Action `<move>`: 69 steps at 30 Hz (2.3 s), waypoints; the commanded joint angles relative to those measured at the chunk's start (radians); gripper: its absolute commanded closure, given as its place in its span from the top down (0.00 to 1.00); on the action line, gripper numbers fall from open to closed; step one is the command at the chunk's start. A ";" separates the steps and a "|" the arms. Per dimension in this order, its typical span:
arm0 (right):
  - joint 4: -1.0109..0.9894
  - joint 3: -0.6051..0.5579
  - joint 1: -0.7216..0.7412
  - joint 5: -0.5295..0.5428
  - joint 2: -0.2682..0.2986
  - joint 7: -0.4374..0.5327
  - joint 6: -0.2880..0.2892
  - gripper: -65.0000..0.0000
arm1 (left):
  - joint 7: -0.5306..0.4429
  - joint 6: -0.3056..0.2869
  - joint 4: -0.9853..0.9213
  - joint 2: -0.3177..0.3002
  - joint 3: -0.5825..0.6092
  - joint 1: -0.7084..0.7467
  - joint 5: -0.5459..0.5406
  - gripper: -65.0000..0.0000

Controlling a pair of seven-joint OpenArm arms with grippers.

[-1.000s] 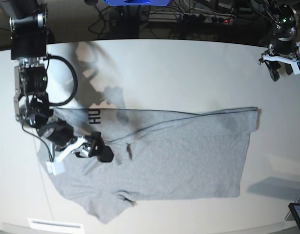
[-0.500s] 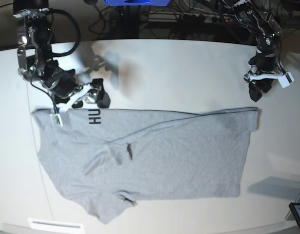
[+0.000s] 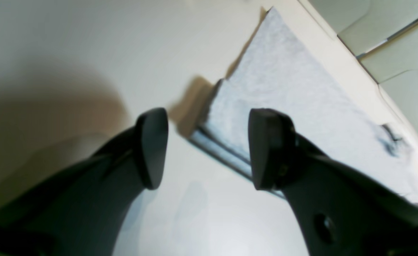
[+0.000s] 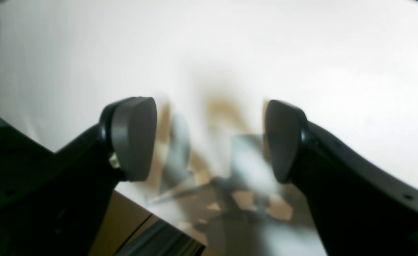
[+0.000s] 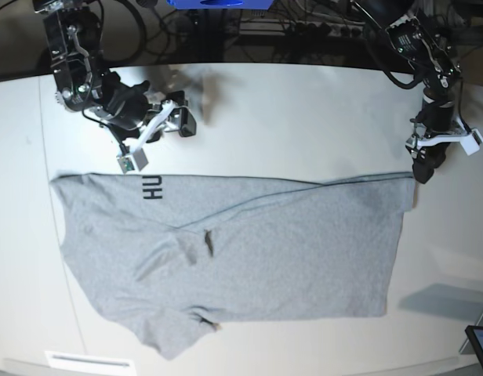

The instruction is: Fold the T-shirt properly

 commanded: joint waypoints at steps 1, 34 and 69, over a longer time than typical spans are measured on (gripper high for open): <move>0.014 -0.001 0.005 -0.003 -0.001 0.018 0.007 0.68 | -0.016 -0.009 0.000 -0.010 -0.001 -0.013 -0.013 0.52; 0.011 -0.021 -0.007 -0.018 -0.009 0.018 0.009 0.68 | -0.020 -0.009 -0.175 -0.012 0.006 -0.126 -0.012 0.32; -0.146 -0.096 0.000 -0.020 -0.006 0.108 0.009 0.68 | -0.016 -0.009 -0.120 0.011 0.037 -0.139 -0.015 0.32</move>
